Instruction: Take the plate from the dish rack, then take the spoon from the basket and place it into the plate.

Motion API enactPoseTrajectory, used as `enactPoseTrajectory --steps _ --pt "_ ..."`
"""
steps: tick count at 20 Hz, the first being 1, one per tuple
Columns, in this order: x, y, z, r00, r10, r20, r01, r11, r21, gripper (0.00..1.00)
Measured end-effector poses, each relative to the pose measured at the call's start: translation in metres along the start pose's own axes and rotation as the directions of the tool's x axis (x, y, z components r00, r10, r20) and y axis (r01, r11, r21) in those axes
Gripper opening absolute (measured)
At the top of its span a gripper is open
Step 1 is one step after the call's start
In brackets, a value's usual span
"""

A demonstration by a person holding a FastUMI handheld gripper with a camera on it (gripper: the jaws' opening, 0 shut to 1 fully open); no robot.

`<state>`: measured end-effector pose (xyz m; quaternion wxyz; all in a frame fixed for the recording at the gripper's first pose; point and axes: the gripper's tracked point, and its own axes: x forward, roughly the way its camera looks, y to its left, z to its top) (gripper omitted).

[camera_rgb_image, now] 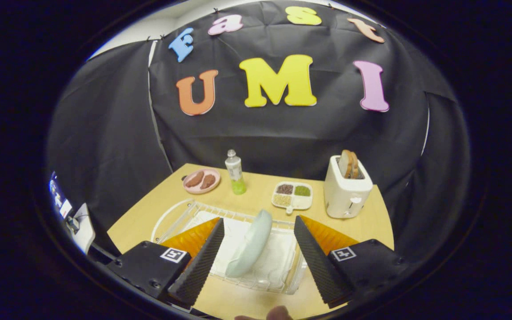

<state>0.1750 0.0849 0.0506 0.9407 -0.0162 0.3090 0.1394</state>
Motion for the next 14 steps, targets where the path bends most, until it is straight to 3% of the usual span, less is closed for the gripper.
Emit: enactPoseTrajectory --steps 5,11,14 --pt "0.054 0.0 -0.02 0.984 0.016 -0.175 -0.004 0.997 0.073 1.0" --pt "0.104 0.007 -0.048 0.937 0.062 -0.344 0.002 0.983 0.183 0.99" --pt "0.116 0.008 -0.054 0.926 0.064 -0.373 0.017 0.978 0.21 0.84"
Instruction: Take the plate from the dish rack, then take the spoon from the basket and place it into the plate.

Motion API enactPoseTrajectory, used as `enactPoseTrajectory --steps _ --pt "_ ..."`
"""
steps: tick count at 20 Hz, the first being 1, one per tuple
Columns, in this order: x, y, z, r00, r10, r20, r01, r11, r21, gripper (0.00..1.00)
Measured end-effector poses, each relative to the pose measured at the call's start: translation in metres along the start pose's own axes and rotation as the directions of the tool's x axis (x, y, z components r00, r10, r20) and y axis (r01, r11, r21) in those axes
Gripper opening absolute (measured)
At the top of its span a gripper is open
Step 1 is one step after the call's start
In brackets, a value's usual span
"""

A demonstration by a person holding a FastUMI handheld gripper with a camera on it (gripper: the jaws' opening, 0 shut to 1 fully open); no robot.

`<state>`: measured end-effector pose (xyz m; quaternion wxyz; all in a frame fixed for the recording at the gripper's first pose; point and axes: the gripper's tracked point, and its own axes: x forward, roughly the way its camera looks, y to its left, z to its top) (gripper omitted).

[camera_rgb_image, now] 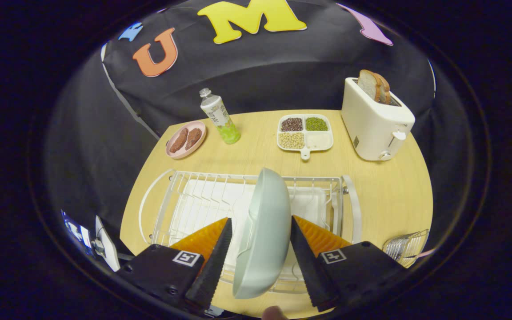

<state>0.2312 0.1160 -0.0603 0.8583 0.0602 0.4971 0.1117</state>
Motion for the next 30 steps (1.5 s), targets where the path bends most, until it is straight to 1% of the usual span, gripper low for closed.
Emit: enactPoseTrajectory --steps 1,2,3,4,7,11,14,16,18,19,23,26,30 --pt "0.003 -0.002 -0.001 1.0 -0.014 -0.016 0.014 1.0 0.011 0.79" --pt "0.007 -0.003 -0.002 0.999 -0.026 -0.027 0.026 0.999 0.025 0.67" --pt "0.009 -0.006 -0.002 0.999 -0.041 -0.036 0.042 0.999 0.035 0.62" --pt "0.009 -0.008 -0.001 0.998 -0.056 -0.039 0.058 0.997 0.049 0.52" --pt "0.01 -0.011 -0.003 0.993 -0.099 -0.059 0.102 0.992 0.067 0.45" --pt "0.001 -0.018 -0.004 0.976 -0.199 -0.086 0.204 0.977 0.055 0.41" --pt "-0.01 -0.021 0.005 0.953 -0.297 -0.058 0.298 0.955 0.014 0.39" --pt "-0.017 -0.016 0.006 0.941 -0.335 -0.048 0.335 0.942 -0.014 0.38" --pt "-0.029 -0.015 0.015 0.922 -0.387 0.006 0.387 0.921 -0.038 0.38" --pt "-0.037 -0.012 0.017 0.917 -0.398 0.029 0.399 0.916 -0.051 0.37" --pt "-0.068 0.012 0.003 0.932 -0.354 0.075 0.359 0.931 -0.071 0.35" --pt "-0.083 0.028 -0.026 0.957 -0.273 0.096 0.279 0.959 -0.055 0.35" --pt "-0.098 0.039 -0.085 0.981 -0.152 0.119 0.154 0.988 -0.013 0.35"
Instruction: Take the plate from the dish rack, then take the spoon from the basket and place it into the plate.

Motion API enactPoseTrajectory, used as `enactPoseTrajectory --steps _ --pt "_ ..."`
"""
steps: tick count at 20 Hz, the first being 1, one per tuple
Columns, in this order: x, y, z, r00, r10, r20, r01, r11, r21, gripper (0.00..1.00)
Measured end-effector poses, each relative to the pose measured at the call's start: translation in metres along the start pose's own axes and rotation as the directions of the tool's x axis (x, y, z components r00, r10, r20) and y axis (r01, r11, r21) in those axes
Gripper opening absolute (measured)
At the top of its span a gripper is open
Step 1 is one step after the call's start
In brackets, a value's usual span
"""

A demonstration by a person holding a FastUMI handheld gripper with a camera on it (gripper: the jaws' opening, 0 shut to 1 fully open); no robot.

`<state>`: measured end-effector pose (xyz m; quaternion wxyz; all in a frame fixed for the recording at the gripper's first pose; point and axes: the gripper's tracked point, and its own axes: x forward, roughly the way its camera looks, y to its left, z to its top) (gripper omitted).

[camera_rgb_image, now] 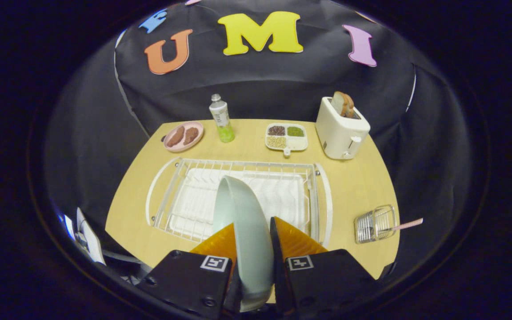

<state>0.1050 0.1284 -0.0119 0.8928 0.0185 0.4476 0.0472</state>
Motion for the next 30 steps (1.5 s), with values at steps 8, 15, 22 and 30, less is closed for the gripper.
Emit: enactPoseTrajectory --steps 8,15,22,30 --pt "0.008 -0.03 -0.119 0.993 0.114 0.025 -0.116 0.981 0.156 0.35" --pt "0.051 -0.062 -0.19 0.979 0.203 0.024 -0.198 0.907 0.372 0.34" --pt "0.072 -0.07 -0.192 0.961 0.271 0.059 -0.268 0.855 0.443 0.35" --pt "0.085 -0.086 -0.185 0.956 0.279 0.093 -0.29 0.845 0.449 0.47"
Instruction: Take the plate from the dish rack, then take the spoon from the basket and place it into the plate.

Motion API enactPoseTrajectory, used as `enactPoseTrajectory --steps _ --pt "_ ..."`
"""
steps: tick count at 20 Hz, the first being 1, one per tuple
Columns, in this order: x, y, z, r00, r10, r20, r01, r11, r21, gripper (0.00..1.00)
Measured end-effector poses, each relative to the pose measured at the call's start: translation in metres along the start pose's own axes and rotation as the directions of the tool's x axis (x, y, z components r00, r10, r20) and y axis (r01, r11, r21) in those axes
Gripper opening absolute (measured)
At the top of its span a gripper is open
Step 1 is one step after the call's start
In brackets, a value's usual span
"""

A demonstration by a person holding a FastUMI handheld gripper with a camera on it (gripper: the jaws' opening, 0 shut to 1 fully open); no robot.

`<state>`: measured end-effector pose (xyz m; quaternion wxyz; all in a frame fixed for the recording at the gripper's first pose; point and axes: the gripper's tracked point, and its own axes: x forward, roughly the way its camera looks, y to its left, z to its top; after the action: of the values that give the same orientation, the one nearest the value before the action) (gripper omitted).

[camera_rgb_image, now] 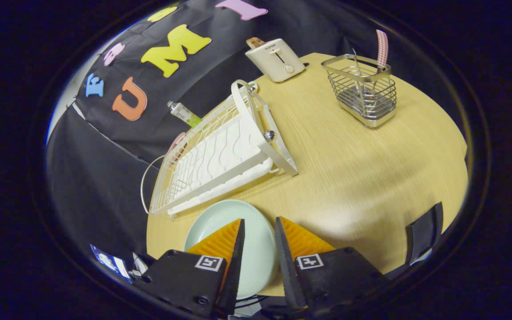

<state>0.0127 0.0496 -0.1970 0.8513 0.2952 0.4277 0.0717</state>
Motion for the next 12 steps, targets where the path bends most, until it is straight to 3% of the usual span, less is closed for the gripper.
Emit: enactPoseTrajectory --steps 6,10,12 --pt "-0.021 -0.015 0.03 0.988 -0.008 0.157 0.029 0.99 -0.138 0.61" --pt "-0.064 -0.038 0.071 0.912 -0.041 0.408 0.18 0.934 -0.308 0.74" --pt "-0.087 -0.046 0.084 0.871 -0.032 0.49 0.226 0.912 -0.343 0.75"
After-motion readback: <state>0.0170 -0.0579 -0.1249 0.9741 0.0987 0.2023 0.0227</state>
